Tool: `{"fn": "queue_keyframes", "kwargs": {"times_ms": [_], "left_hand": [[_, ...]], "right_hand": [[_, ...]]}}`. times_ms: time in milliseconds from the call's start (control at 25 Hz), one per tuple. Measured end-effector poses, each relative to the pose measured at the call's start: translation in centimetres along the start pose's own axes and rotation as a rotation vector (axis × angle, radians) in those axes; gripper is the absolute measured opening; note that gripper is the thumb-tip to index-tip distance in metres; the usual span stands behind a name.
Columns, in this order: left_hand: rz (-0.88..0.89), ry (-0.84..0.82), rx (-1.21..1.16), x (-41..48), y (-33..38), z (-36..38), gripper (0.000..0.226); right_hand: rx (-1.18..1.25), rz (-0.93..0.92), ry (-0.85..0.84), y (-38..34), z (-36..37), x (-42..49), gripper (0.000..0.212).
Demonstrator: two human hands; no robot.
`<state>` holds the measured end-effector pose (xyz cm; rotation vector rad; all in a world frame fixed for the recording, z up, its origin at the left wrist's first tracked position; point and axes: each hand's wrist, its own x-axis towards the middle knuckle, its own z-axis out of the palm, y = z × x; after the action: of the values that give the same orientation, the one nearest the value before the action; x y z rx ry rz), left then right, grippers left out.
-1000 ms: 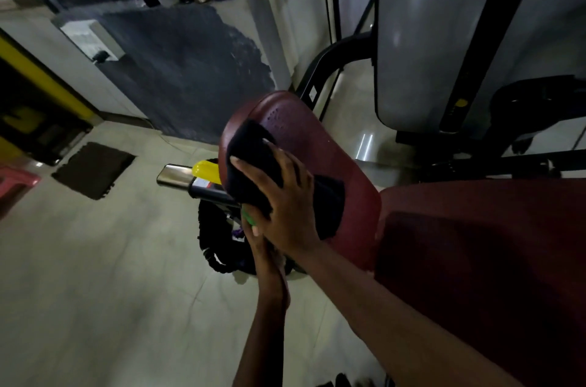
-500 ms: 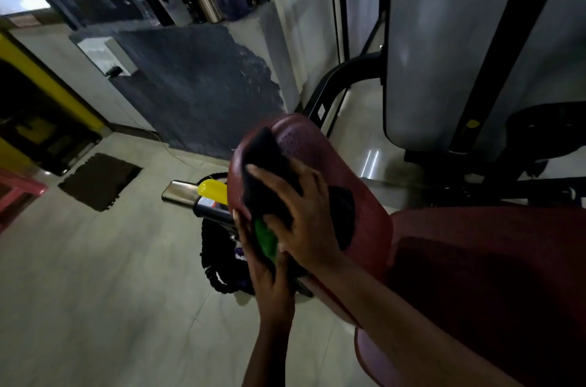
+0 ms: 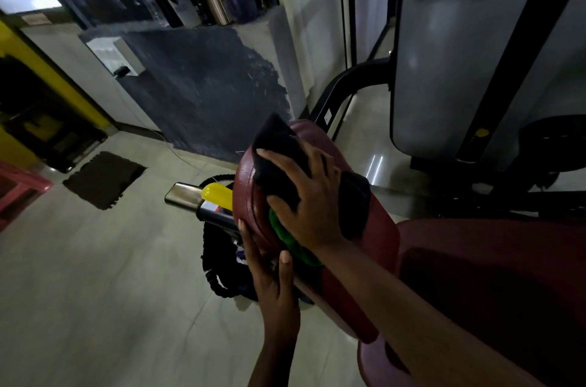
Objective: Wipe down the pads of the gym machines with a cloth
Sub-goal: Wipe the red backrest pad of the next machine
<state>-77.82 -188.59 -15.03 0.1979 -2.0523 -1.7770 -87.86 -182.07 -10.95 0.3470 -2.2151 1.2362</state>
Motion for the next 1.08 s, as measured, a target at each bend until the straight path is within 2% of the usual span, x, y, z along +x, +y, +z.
{"fn": "queue_keyframes", "kwargs": {"times_ms": [80, 320, 440, 560, 760, 840, 920, 1000, 1080], "left_hand": [[0.011, 0.019, 0.007, 0.0, 0.2, 0.2, 0.07], [0.009, 0.052, 0.02, 0.1, 0.3, 0.5, 0.069], [0.051, 0.035, 0.014, 0.1, 0.4, 0.6, 0.069], [0.051, 0.024, 0.013, 0.3, -0.1, 0.2, 0.071], [0.037, -0.012, 0.083, 0.3, -0.1, -0.3, 0.071], [0.028, -0.043, 0.101, 0.4, 0.0, -0.5, 0.074], [0.012, -0.071, 0.097, 0.5, -0.3, -0.8, 0.075], [0.003, -0.071, 0.094, 0.5, -0.7, -1.0, 0.074], [-0.005, -0.047, 0.115, 0.6, -1.2, -1.1, 0.072]], "right_hand": [[-0.009, 0.008, 0.022, 0.9, 0.1, 1.1, 0.054], [0.016, 0.291, 0.089, 5.9, -0.3, 2.0, 0.058], [0.087, 0.498, 0.134, 8.6, -0.3, -0.3, 0.063], [0.058, 0.688, 0.126, 11.1, -0.2, -3.6, 0.07], [0.041, 0.922, 0.116, 13.2, -1.1, -7.1, 0.051], [0.152, 0.893, 0.187, 11.2, -2.1, -6.4, 0.05], [0.23, 0.726, 0.201, 6.6, -2.3, -5.7, 0.053], [0.162, 0.531, 0.125, 1.5, -1.1, -6.7, 0.055], [0.048, 0.45, 0.116, -0.5, 0.2, -8.5, 0.056]]}}
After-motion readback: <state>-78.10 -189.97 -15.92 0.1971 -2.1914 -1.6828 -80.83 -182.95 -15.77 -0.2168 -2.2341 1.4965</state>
